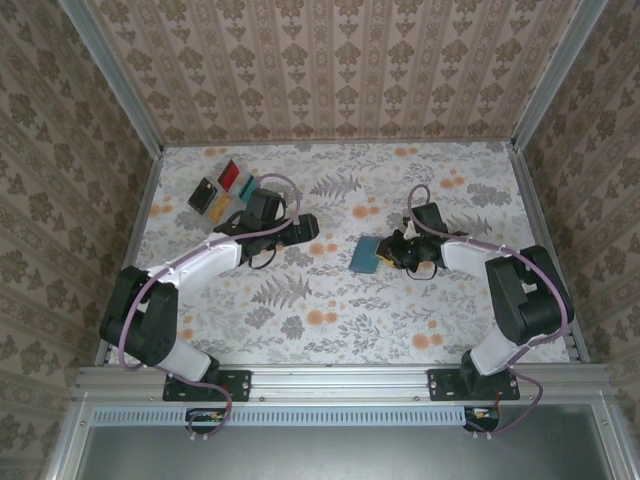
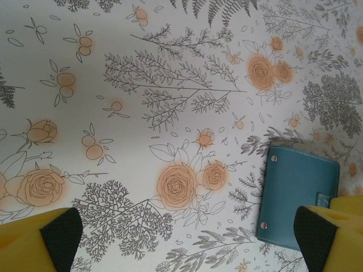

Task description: Take the credit cards out of the card holder

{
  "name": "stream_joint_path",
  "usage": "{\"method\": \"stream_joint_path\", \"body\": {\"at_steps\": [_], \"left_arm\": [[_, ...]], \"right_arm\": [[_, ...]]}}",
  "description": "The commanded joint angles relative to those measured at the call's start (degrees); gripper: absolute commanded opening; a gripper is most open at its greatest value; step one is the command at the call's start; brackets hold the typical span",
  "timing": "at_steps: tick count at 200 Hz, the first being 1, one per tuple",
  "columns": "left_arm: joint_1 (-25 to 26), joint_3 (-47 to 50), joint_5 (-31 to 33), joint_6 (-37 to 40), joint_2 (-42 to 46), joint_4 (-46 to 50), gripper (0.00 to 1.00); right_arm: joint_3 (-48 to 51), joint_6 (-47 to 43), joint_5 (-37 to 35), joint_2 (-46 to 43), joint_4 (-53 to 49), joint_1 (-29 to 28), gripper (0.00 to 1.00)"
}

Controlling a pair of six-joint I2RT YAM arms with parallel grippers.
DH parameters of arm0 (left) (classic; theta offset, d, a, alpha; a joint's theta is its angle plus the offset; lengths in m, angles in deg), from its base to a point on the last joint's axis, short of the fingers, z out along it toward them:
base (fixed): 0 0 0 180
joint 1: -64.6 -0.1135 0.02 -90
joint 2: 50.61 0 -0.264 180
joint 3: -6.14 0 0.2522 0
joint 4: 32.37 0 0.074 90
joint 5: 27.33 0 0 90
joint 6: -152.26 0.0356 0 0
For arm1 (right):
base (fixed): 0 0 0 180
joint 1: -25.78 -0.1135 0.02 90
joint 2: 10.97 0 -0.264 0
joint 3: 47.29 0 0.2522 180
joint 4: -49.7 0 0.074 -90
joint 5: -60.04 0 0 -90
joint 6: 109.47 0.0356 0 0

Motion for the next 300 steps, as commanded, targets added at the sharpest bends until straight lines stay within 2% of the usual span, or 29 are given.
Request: {"method": "stream_joint_path", "body": {"at_steps": [1, 26, 67, 118, 131, 176, 186, 201, 213, 233, 254, 284, 300], "left_arm": [[-0.1, -2.4, -0.7, -0.2, 0.0, 2.6, 1.0], [-0.6, -3.7, 1.6, 0.2, 0.1, 6.1, 1.0], [-3.8, -2.4, -0.1, -1.6, 0.7, 6.4, 1.0], [-7.2, -0.3, -1.3, -1.5, 2.5, 6.9, 1.0], [-7.7, 0.3, -0.1, -1.7, 3.4, 7.0, 1.0], [-9.8, 3.0, 2.0, -2.8, 6.4, 7.3, 1.0], [-9.8, 3.6, 3.1, -2.9, 7.0, 7.6, 1.0], [-10.1, 4.5, 4.1, -3.4, 7.7, 8.0, 1.0], [-10.3, 4.9, 4.6, -3.7, 8.4, 8.3, 1.0], [-10.5, 5.0, 5.1, -3.6, 9.2, 8.7, 1.0], [-10.4, 4.8, 5.3, -3.1, 9.5, 8.8, 1.0], [-10.4, 4.5, 4.9, -2.9, 9.1, 8.8, 1.0], [-10.4, 4.6, 4.8, -2.8, 9.1, 8.9, 1.0]], "right_arm": [[-4.3, -5.9, -4.5, -4.5, -7.5, -0.6, 0.2], [-8.8, -11.1, -11.7, -7.9, -16.7, -1.5, 0.2], [-16.3, -18.4, -25.6, -9.9, -28.5, -6.1, 0.21], [-27.9, -26.3, -51.8, -1.8, -41.8, -16.9, 0.21], [-30.3, -27.9, -55.4, 2.0, -43.5, -19.4, 0.23], [-36.1, -29.4, -56.2, 14.3, -43.9, -25.8, 0.26], [-36.6, -29.6, -53.7, 15.3, -43.1, -26.7, 0.28], [-35.8, -30.1, -45.3, 15.0, -40.1, -27.0, 0.29], [-34.6, -29.0, -41.5, 13.4, -38.0, -26.9, 0.34], [-32.9, -27.8, -37.4, 9.6, -35.5, -26.0, 0.44], [-31.1, -25.6, -36.8, 6.4, -33.2, -23.8, 0.6], [-29.6, -19.8, -34.3, 8.7, -32.7, -16.8, 0.66], [-28.7, -17.9, -31.0, 10.4, -30.1, -13.8, 0.76]]}}
